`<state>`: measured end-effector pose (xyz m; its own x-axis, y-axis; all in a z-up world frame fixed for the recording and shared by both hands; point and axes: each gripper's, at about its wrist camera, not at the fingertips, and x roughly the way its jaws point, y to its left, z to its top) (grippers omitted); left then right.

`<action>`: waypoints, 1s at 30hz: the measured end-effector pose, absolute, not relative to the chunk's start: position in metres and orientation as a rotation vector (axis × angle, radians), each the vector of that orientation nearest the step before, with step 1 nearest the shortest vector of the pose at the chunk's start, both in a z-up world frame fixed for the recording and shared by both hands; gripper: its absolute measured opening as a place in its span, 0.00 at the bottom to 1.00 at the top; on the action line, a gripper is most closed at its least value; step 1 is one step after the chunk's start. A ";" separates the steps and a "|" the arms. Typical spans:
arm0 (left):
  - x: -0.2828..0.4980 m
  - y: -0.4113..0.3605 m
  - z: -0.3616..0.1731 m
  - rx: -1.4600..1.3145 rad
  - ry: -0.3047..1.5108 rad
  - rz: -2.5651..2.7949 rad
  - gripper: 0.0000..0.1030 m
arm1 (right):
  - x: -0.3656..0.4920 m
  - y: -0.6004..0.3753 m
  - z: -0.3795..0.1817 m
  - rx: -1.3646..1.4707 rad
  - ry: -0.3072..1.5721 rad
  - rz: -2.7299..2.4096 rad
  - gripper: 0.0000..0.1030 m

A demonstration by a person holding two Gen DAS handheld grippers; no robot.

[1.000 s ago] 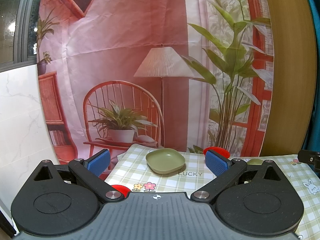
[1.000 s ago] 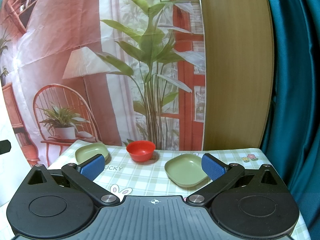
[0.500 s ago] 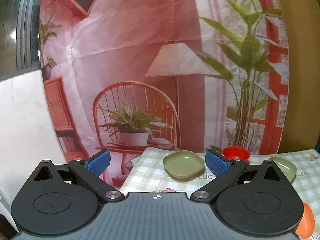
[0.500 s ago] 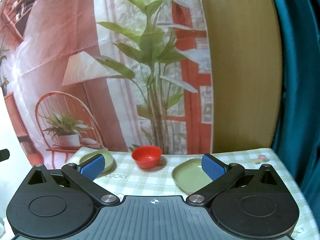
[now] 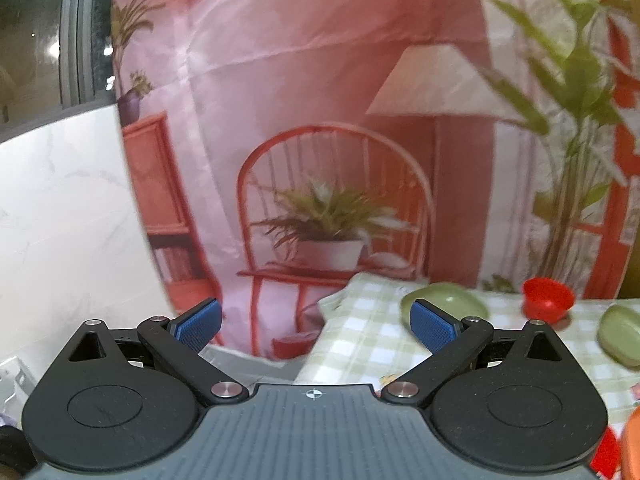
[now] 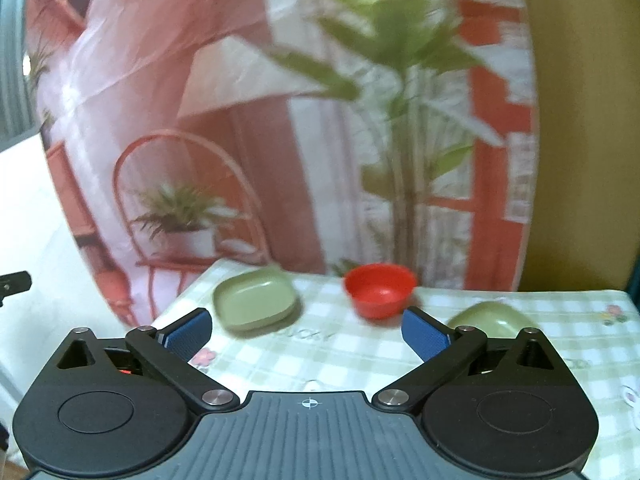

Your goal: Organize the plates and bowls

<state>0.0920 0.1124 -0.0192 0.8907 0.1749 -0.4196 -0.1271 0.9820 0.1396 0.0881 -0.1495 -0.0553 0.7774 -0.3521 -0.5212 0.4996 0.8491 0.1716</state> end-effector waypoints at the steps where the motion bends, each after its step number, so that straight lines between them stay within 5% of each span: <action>1: 0.095 0.119 -0.023 0.105 0.456 0.162 0.98 | 0.098 -0.145 -0.059 0.307 0.506 -0.451 0.96; 10: 0.120 0.165 -0.062 0.070 0.561 0.167 0.83 | 0.190 -0.081 -0.091 0.238 0.597 -0.255 0.80; 21: 0.147 0.205 -0.142 -0.074 0.719 0.119 0.63 | 0.275 -0.037 -0.143 0.227 0.758 -0.093 0.43; 30: 0.160 0.209 -0.185 -0.123 0.797 0.122 0.48 | 0.295 -0.029 -0.179 0.260 0.840 -0.024 0.29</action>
<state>0.1597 0.2095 -0.1846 0.6925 0.0622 -0.7187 -0.1549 0.9859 -0.0639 0.2948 -0.0292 -0.1793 0.6689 0.0811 -0.7389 0.1233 0.9681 0.2180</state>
